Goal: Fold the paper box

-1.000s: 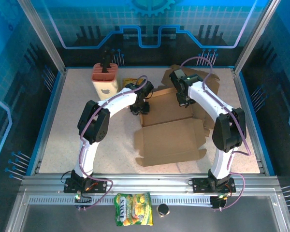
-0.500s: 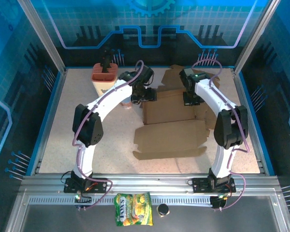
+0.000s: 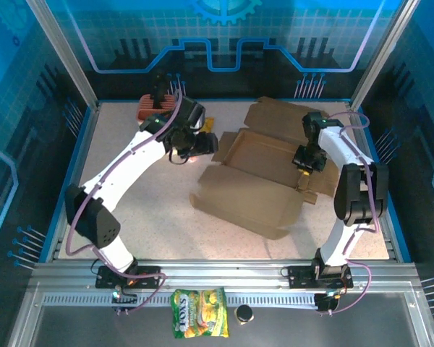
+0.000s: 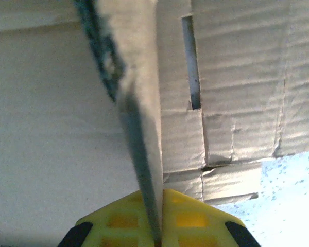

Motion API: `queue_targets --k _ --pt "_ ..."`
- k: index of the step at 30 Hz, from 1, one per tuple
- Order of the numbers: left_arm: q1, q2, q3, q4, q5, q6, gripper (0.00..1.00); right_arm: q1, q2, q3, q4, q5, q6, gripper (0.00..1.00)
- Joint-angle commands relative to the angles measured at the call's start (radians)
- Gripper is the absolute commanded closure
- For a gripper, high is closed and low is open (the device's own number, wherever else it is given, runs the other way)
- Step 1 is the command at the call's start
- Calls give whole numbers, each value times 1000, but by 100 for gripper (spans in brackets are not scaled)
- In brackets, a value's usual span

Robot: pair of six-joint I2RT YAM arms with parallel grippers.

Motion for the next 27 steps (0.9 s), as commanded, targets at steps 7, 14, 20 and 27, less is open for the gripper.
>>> queue_targets --k 7,14,20,27 --pt "-15 -421 -552 289 140 -432 26 -29 -40 -25 81 -160 217 100" --pt "-58 -442 -703 560 133 -617 21 -10 -33 -32 98 -163 242 100" --pt "-76 -367 -737 699 118 -682 33 -5 -29 -52 120 -183 257 100" --pt "-91 -298 -667 653 90 -649 62 -1 -38 -77 136 -195 271 100"
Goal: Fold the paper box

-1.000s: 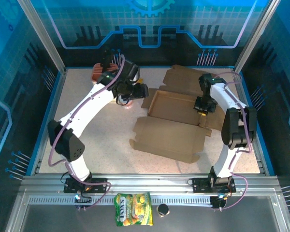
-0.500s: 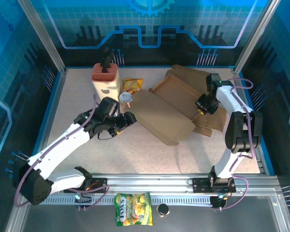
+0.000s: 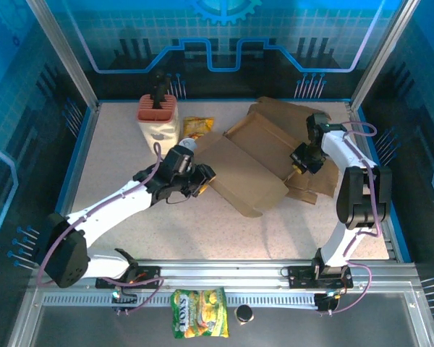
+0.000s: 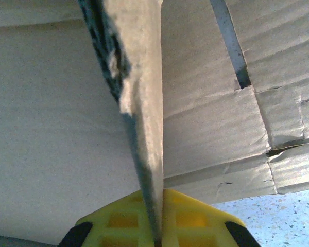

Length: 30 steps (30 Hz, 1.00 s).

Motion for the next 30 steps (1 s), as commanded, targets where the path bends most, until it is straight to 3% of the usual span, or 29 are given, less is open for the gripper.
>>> queue_targets --k 1,5,6,13,18,22,26,30 --pt "-10 22 59 -22 -23 11 68 19 -12 -15 15 -38 31 100" --pt "-11 48 108 -96 -43 66 98 35 -28 -19 13 -35 50 100" --pt "-9 54 127 -127 -54 82 100 40 -35 -21 11 -33 57 100" --pt "-3 103 365 -425 -112 303 100 106 -124 -53 5 -26 144 97" --pt "46 195 563 -621 6 491 100 181 -178 -76 -4 -55 199 56" --pt "113 265 715 -795 88 645 100 234 -231 -83 -18 -50 221 38" --pt "176 327 845 -918 167 763 100 269 -272 -33 -66 -9 182 34" --pt "182 438 1030 -1087 170 906 100 279 -307 6 -32 32 59 36"
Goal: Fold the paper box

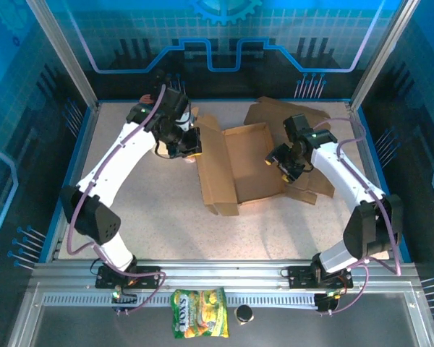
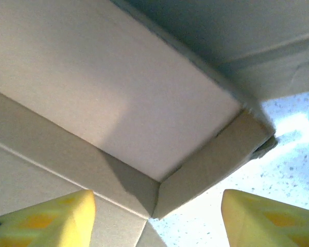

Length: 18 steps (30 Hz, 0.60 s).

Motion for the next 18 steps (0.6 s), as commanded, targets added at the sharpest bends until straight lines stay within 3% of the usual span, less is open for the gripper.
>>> queue_targets --k 1,7,11,18 --pt "-3 73 144 -215 57 202 100 8 -41 50 27 44 -142 38" --pt "-5 173 335 -337 -70 323 100 3 27 151 99 0 -589 37" --pt "-16 201 403 -352 -149 394 100 19 91 206 101 36 -853 37" --pt "-86 226 436 -359 -310 474 100 69 79 67 360 90 -1236 37"
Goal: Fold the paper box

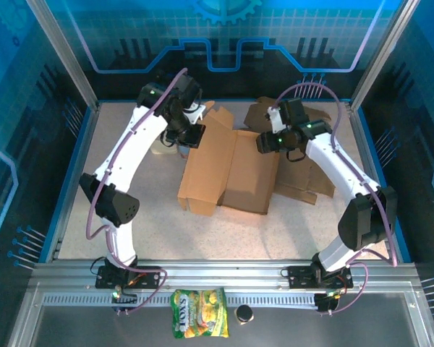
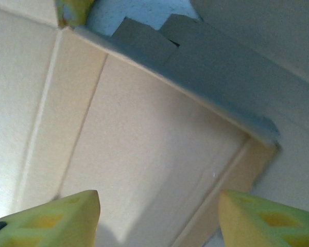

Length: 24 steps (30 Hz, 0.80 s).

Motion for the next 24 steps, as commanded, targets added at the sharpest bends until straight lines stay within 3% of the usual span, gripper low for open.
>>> queue_targets --k 1,4,7,11,15,18,21,24 --pt "-42 27 31 -46 -115 82 100 36 -28 -83 201 24 -277 36" --pt "-67 33 38 -48 -158 98 100 40 -98 -167 373 -49 -285 29" --pt "-88 34 53 -44 -214 108 100 28 -114 -102 353 -88 -138 23" --pt "-124 40 69 -6 -282 145 100 21 -77 43 260 -222 47 32" --pt "-158 62 102 16 -352 192 100 -15 -111 -7 384 -375 160 32" --pt "-181 77 129 24 -412 207 100 -85 -100 -4 469 -499 330 34" --pt "-208 76 133 62 -469 231 100 -130 -32 107 355 -505 601 42" --pt "-240 76 138 103 -533 274 99 -129 -6 214 131 -412 819 43"
